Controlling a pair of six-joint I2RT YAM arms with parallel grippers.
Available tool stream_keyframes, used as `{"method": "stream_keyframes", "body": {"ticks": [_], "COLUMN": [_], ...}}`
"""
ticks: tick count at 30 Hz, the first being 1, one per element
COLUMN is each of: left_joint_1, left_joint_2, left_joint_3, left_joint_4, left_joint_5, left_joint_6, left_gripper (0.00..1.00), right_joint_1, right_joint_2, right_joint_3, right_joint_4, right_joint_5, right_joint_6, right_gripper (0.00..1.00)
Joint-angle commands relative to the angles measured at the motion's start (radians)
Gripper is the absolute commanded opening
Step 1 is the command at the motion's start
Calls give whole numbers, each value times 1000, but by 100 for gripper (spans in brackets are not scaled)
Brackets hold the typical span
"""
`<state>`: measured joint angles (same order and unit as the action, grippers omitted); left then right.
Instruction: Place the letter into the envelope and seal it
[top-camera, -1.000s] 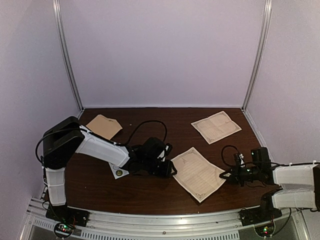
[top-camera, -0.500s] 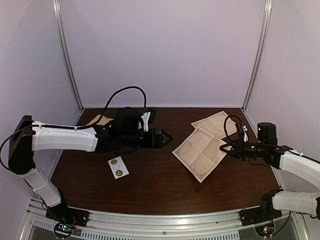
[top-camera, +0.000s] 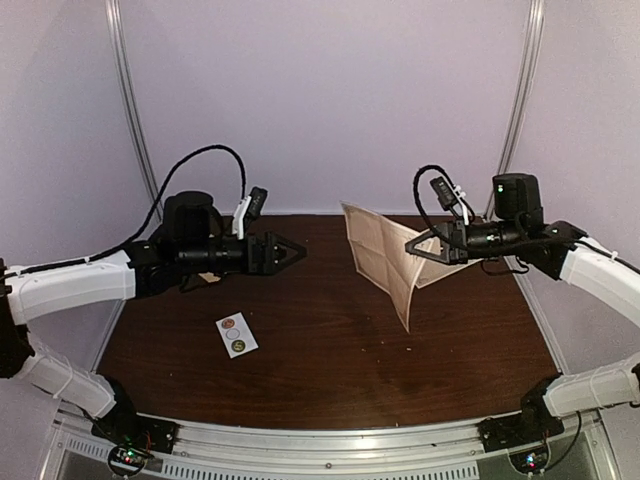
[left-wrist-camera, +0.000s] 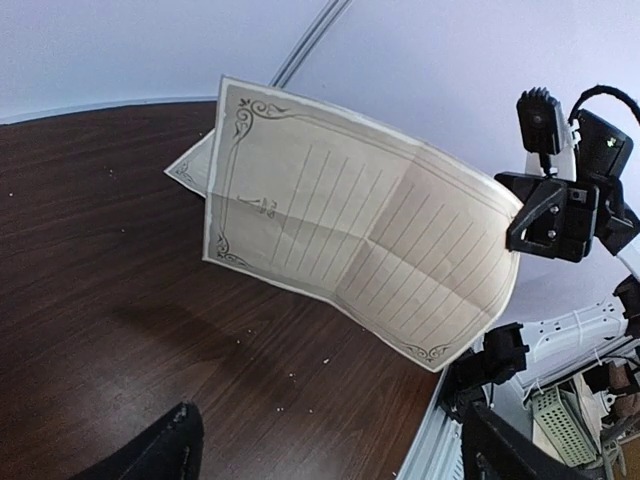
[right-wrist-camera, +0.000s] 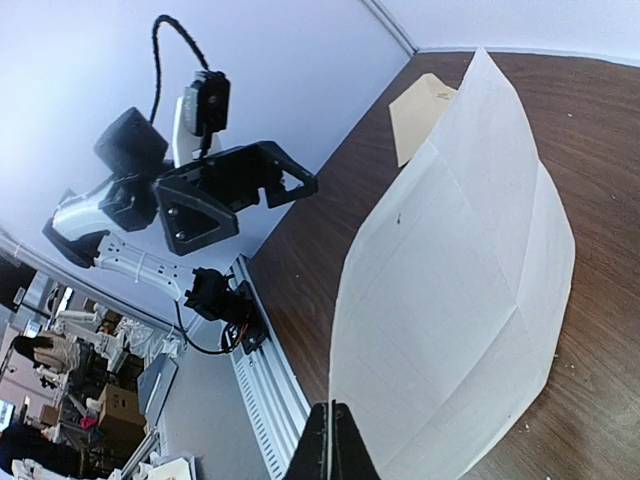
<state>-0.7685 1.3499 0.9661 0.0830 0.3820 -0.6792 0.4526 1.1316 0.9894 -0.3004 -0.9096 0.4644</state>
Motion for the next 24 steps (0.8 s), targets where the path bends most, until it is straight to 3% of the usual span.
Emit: {"method": "stream_keyframes", "body": {"ticks": [1,7,14,24], "left_joint_1": [59,73,93,96], "left_joint_2": [-97,-139,-148,-46], "left_joint_3": [-89,-98,-67,65], "left_joint_4": [87,91,46,45], "left_joint_5": [122,221,194,237], "left_joint_6": [32,98,148,248], "left_gripper": [93,94,96,98], "right_joint_1": [44,69,72,77], "right_joint_2": [6,-19,-68,-98], "right_joint_3": [89,110,98,89], "right_joint_4": [-35,71,170,224], "right_joint_5": [-62,-181,-232,-290], "right_joint_6": [-36,39,103,131], "right_gripper": [0,0,0,0]}}
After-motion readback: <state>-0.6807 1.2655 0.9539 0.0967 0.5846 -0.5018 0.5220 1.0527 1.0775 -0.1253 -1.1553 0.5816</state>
